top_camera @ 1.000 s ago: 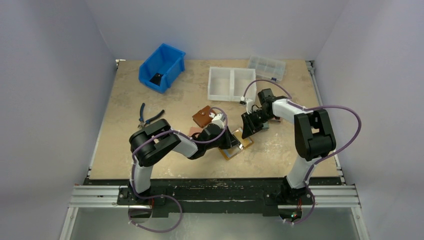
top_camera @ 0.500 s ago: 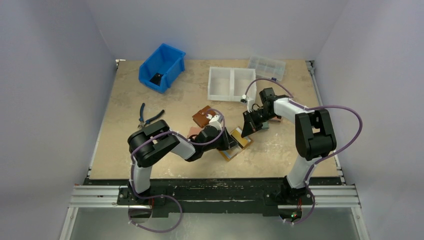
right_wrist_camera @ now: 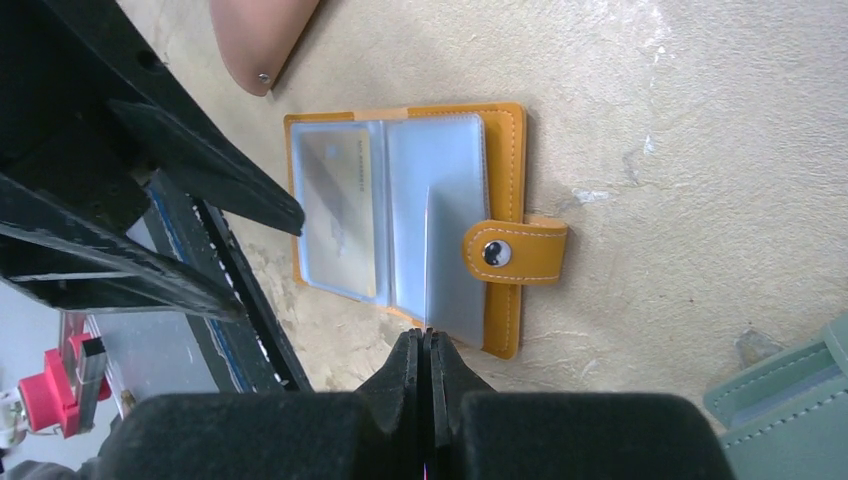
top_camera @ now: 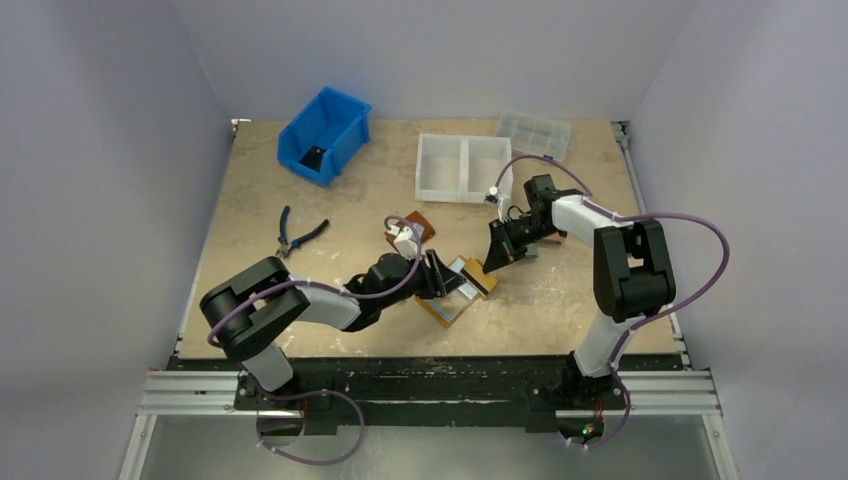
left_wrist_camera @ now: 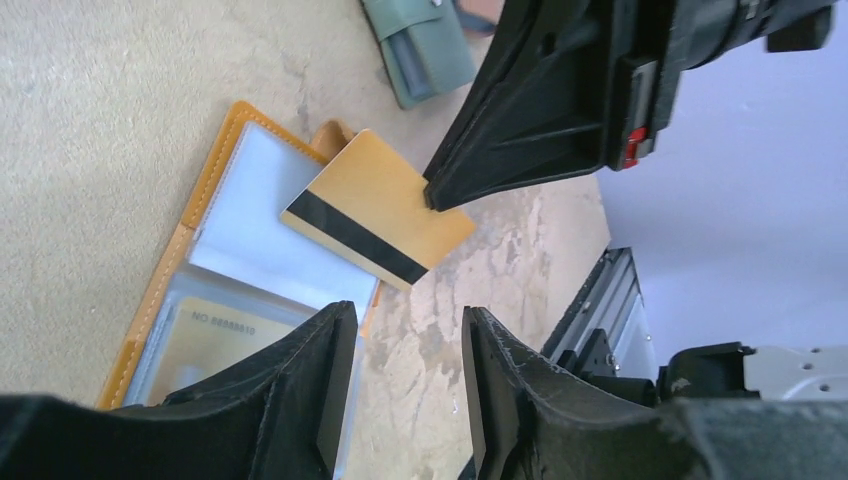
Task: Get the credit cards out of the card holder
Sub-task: Remove the credit card from the card holder.
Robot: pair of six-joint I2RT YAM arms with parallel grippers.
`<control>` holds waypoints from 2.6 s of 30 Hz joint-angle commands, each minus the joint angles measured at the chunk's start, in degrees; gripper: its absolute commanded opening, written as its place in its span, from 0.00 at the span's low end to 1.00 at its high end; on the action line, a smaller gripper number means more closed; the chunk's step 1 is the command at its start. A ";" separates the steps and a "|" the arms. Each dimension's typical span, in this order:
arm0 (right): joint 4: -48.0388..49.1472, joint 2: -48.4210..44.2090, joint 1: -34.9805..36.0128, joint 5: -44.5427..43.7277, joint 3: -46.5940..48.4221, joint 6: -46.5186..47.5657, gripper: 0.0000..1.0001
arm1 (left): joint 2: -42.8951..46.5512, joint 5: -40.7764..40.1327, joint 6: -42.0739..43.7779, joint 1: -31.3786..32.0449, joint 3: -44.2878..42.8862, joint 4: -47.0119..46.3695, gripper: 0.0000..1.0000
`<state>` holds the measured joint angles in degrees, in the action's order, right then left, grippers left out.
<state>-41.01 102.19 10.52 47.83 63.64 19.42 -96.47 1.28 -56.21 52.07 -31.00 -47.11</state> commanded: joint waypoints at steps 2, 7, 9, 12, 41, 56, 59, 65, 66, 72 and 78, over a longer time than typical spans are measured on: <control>-1.16 -3.13 -0.41 4.30 0.61 1.75 0.00 | 5.08 -0.89 1.32 -1.41 3.35 -3.28 0.48; -1.09 -2.33 -0.44 3.63 0.39 1.71 0.00 | 5.31 0.43 0.10 -2.41 4.90 -5.98 0.49; -0.99 -1.56 -0.42 3.00 0.35 1.68 0.00 | 4.38 1.58 -0.44 -2.50 4.84 -7.19 0.49; -1.30 -0.77 -0.42 2.40 0.43 1.82 0.00 | 1.31 3.68 -1.88 -2.49 4.41 -10.80 0.48; -0.34 1.78 2.31 -1.62 1.04 -0.71 0.22 | -16.85 7.23 -6.04 -2.41 -3.43 -12.48 0.01; -1.89 -0.14 2.46 -12.66 1.54 0.56 0.41 | -18.66 5.34 -6.35 -2.46 -5.06 -7.43 0.00; -2.28 0.56 2.72 -13.56 1.87 0.62 0.43 | -18.97 5.24 -6.63 -2.45 -5.03 -7.59 0.00; -5.94 3.55 4.41 -10.67 2.63 2.55 0.44 | -19.08 5.19 -7.15 -2.48 -4.78 -8.33 0.00; -6.12 3.99 4.57 -10.06 2.79 2.91 0.43 | -19.11 5.14 -7.25 -2.46 -4.69 -8.75 0.00; -6.12 5.59 5.31 -9.20 3.04 2.12 0.43 | -19.06 5.30 -7.58 -2.42 -4.42 -9.97 0.00; -5.91 6.01 5.56 -7.66 3.00 1.56 0.17 | -18.66 5.01 -7.74 -2.49 -3.91 -10.54 0.00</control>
<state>-45.98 107.81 15.35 37.39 65.56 20.88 -113.91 8.21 -64.05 49.84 -35.53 -58.19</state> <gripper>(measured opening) 0.280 0.047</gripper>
